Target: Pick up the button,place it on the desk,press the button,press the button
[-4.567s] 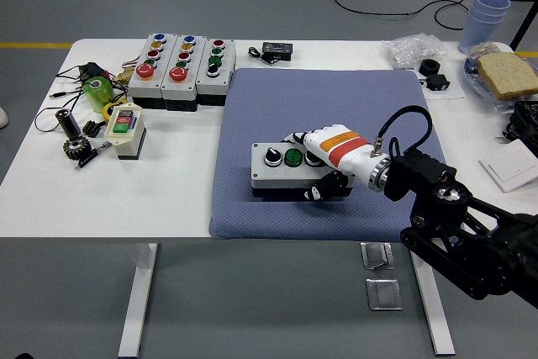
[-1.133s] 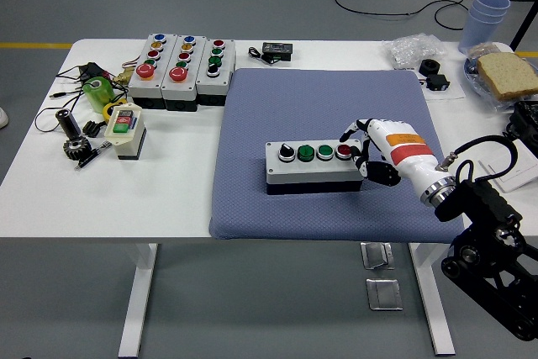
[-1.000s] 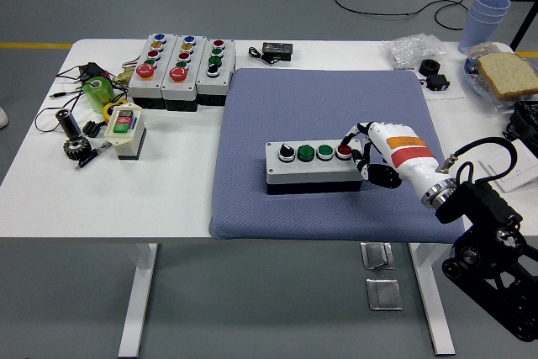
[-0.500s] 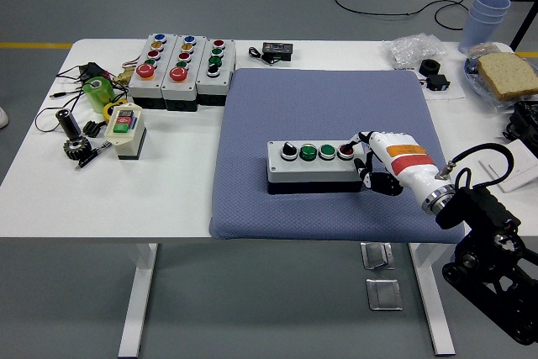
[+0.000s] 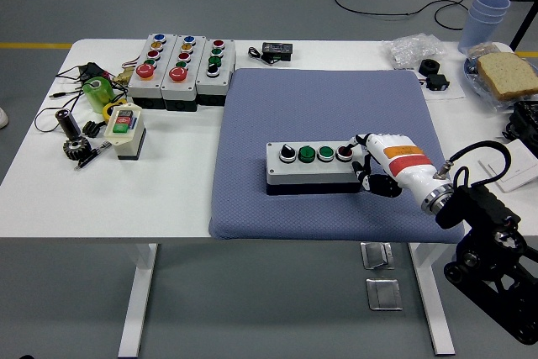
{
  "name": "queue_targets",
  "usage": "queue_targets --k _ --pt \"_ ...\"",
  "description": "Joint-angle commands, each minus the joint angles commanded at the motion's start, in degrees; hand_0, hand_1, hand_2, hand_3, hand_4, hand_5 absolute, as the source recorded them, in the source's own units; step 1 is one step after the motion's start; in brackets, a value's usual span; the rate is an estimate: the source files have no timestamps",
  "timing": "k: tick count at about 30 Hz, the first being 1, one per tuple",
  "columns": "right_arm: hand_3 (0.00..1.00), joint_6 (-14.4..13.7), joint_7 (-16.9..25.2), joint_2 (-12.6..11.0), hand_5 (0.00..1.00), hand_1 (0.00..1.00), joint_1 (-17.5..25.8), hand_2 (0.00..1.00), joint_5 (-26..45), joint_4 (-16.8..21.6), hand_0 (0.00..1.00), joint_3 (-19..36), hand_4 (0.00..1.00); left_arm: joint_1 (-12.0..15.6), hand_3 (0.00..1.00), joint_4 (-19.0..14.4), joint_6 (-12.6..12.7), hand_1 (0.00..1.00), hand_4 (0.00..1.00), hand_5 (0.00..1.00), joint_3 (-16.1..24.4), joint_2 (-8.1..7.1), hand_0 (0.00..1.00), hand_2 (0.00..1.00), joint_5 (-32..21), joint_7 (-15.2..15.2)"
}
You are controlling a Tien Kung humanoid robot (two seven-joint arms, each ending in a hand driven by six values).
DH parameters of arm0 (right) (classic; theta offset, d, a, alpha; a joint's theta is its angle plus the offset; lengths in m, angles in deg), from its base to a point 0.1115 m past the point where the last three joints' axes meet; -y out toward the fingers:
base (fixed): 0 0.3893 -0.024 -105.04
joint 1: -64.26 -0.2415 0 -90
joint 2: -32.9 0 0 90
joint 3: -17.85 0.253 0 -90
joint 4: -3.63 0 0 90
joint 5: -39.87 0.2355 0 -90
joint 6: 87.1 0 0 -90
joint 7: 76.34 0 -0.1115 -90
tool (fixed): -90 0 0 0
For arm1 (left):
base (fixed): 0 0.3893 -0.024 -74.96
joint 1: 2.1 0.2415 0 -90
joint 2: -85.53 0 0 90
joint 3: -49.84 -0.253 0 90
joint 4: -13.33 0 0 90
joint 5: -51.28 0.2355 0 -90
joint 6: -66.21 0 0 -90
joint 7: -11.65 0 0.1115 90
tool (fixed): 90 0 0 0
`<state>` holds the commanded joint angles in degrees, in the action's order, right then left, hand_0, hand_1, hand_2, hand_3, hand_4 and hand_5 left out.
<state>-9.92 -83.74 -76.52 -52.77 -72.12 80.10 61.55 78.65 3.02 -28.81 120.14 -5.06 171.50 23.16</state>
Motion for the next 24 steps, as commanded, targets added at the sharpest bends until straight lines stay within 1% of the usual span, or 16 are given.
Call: queue_targets --k 6,12,15,20,24 --pt "0.597 -0.2 -0.1 -0.1 0.002 0.002 -0.2 0.249 -0.1 0.0 0.222 0.1 0.514 -0.1 0.552 0.0 0.0 0.633 0.324 0.854 0.0 -0.03 0.651 0.634 0.0 0.0" --pt "0.596 -3.8 -0.3 0.1 0.002 0.002 -0.4 0.249 -0.7 1.5 0.222 1.5 0.508 -0.2 0.552 0.0 0.0 0.633 0.325 0.858 0.0 -0.04 0.651 0.634 -0.1 0.0" --pt "0.596 -4.3 -0.4 0.4 0.002 0.002 -0.9 0.249 -0.8 2.0 0.222 1.6 0.508 -0.2 0.552 0.0 0.0 0.633 0.325 0.858 -0.1 -0.07 0.651 0.634 -0.1 0.0" --pt "0.595 -3.7 -0.5 2.1 0.002 0.002 -1.9 0.249 -1.0 1.9 0.219 0.6 0.509 -0.3 0.552 0.0 -0.1 0.633 0.324 0.855 -0.1 -0.03 0.651 0.634 0.1 -0.1" --pt "0.595 -2.8 -0.6 2.7 0.002 0.002 -2.3 0.249 -1.0 1.3 0.217 -0.8 0.508 -0.3 0.553 0.0 -0.1 0.634 0.324 0.854 -0.1 -0.05 0.651 0.634 -0.2 0.0"
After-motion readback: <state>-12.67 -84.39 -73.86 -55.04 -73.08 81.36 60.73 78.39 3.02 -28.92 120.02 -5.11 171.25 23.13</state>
